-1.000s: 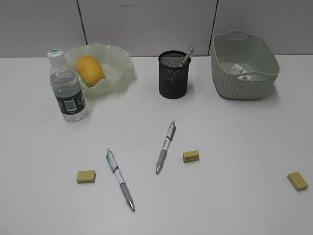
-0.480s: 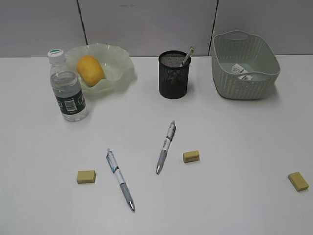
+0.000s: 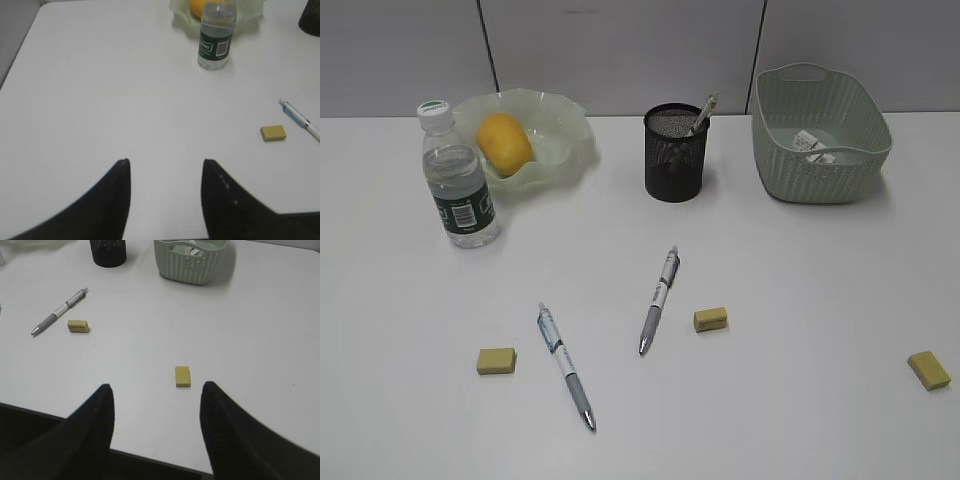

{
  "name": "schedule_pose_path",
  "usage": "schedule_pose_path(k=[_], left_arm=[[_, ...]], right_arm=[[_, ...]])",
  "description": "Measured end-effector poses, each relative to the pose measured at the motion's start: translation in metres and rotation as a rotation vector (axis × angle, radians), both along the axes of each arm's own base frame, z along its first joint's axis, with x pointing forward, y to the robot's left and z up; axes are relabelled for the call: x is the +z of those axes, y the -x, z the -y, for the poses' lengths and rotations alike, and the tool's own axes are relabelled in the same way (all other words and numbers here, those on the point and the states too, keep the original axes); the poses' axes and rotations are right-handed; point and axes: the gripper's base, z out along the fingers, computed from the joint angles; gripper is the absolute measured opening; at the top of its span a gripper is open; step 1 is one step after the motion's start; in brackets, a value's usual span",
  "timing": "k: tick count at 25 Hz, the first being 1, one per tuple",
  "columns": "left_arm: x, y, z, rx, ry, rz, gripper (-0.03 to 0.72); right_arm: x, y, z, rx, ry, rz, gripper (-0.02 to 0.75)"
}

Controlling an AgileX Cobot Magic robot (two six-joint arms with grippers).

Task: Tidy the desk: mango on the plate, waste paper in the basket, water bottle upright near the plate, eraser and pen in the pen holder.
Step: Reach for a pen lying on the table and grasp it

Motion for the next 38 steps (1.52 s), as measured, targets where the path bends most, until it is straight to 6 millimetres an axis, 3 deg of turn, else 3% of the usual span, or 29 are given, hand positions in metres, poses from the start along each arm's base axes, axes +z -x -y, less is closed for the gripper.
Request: schedule_pose_path(k=[5,11,18,28,33,38], left_arm=[[0.005,-0.015,0.000,0.005,0.009,-0.176,0.355],[0.010,-0.047,0.004,0.037,0.086,-0.409,0.355],[0.022,-0.091,0.016,0.023,0.239,-0.579,0.355],[0.025,-0.162,0.022,0.014,0.265,-0.763,0.382],[0.012,-0.185,0.048,-0.080,0.222,-0.880,0.398],[0.006,-0.205,0.093,-0.184,0.164,-0.965,0.402]], right_arm=[[0.000,0.000,0.000,0.000,-0.001,0.002,0.441],[0.000,0.000,0.000,-0.001,-0.001,0.002,0.441],[0.000,0.000,0.000,-0.001,-0.001,0.002,0.441],[0.000,0.000,0.000,-0.001,0.000,0.003,0.440],[0.000,0.000,0.000,-0.001,0.000,0.003,0.440],[0.000,0.000,0.000,-0.001,0.000,0.003,0.440]])
